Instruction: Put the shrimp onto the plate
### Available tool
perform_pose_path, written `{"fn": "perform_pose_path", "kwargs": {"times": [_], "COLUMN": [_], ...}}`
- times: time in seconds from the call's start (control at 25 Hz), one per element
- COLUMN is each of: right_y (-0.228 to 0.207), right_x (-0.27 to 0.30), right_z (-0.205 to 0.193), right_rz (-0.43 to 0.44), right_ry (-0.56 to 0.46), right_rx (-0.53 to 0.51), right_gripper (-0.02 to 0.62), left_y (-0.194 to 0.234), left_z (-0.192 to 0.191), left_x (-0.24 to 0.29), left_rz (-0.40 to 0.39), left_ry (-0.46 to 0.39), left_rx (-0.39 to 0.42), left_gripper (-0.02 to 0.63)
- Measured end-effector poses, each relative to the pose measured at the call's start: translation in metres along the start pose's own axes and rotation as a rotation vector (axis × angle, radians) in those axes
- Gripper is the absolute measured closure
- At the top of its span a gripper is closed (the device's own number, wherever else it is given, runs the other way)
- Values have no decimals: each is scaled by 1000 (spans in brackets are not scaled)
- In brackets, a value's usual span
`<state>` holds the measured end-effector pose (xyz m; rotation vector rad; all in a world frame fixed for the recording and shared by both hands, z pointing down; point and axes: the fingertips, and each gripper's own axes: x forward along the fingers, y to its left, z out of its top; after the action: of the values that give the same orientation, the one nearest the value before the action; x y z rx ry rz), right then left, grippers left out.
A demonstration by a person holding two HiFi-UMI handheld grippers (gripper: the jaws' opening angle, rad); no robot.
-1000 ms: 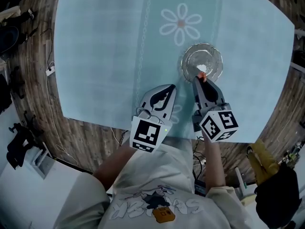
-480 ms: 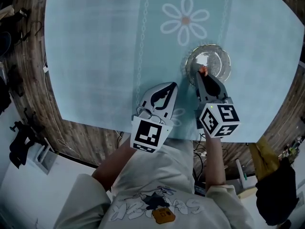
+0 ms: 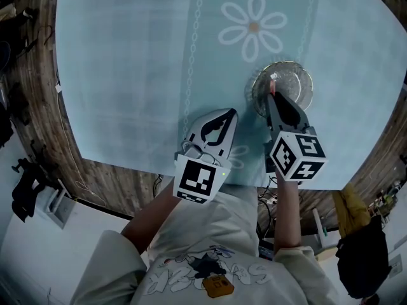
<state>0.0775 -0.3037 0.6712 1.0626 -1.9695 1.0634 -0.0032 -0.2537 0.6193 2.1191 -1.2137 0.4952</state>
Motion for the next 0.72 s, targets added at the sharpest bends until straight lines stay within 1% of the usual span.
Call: {"fn": "perform_pose_path", "kwargs": {"times": [0.12, 0.36, 0.56, 0.72], "right_y": [-5, -6, -7, -4], "right_x": [1, -11, -22, -31], "right_z": [-2, 3, 5, 4], "right_rz": [-9, -26, -48, -48], "right_ry": [3, -23, -95, -122], "right_rx": [10, 10, 4, 4], "right_gripper": [522, 522, 528, 540], "left_y": [2, -5, -11, -16], "left_z": [-1, 2, 2, 3], "left_x": [2, -3, -3, -5], "left_rz": [4, -2, 0, 7], "left_ry": [-1, -3, -12, -17], "left_rx": [0, 3, 6, 16], "left_gripper": [598, 598, 598, 598]}}
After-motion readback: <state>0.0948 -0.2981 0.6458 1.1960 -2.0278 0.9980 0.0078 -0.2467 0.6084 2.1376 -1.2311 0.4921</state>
